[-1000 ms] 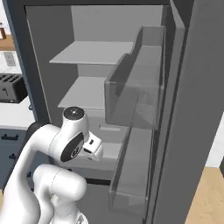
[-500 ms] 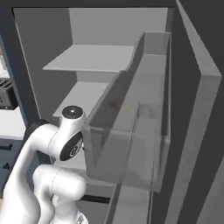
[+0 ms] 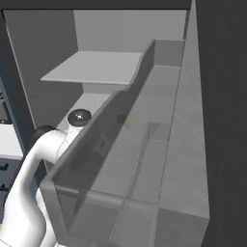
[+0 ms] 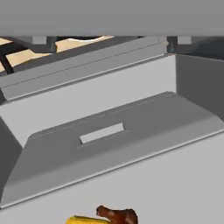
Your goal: Place one corn and one chicken drumstick in each tupperware on the nearby counter, to pack two identical lunches.
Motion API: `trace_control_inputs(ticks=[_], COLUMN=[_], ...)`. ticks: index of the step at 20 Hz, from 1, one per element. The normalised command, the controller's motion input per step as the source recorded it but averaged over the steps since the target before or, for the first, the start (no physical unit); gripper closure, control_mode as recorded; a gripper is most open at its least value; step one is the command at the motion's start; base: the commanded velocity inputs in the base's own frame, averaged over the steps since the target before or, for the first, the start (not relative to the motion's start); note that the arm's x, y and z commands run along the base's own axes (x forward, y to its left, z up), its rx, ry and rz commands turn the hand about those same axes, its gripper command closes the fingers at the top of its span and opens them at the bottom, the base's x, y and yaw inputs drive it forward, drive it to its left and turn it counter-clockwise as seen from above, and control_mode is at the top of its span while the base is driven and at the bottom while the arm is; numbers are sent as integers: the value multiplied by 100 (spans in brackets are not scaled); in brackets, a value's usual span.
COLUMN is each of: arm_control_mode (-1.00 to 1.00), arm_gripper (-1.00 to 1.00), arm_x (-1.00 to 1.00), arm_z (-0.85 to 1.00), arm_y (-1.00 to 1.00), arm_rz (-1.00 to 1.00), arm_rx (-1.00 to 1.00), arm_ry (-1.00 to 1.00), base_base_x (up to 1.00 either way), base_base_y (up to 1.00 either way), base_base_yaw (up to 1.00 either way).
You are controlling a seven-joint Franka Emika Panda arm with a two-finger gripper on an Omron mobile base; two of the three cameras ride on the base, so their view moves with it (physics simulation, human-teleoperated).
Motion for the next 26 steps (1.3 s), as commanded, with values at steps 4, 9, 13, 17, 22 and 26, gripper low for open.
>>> trace_control_inputs(ticks=[4,9,13,17,22,26], arm_control_mode=[-100,-100,-100,-100,-100,-100], arm_gripper=[-100,-100,-100,-100,-100,-100], arm_x=[100,100,99,66,3,0], arm_z=[95,53,-24,-43,-12,-37], arm_y=[0,-27,-32,-94,-29,-49], arm_rz=[-13,-27,2,24,11,21], arm_rx=[-17,-15,-1,-7,-8,0], arm_ry=[-13,4,7,31,4,-1], base_base_x=[0,0,0,0,0,0], base_base_y=[0,0,0,0,0,0], base_base_yaw=[0,0,0,0,0,0])
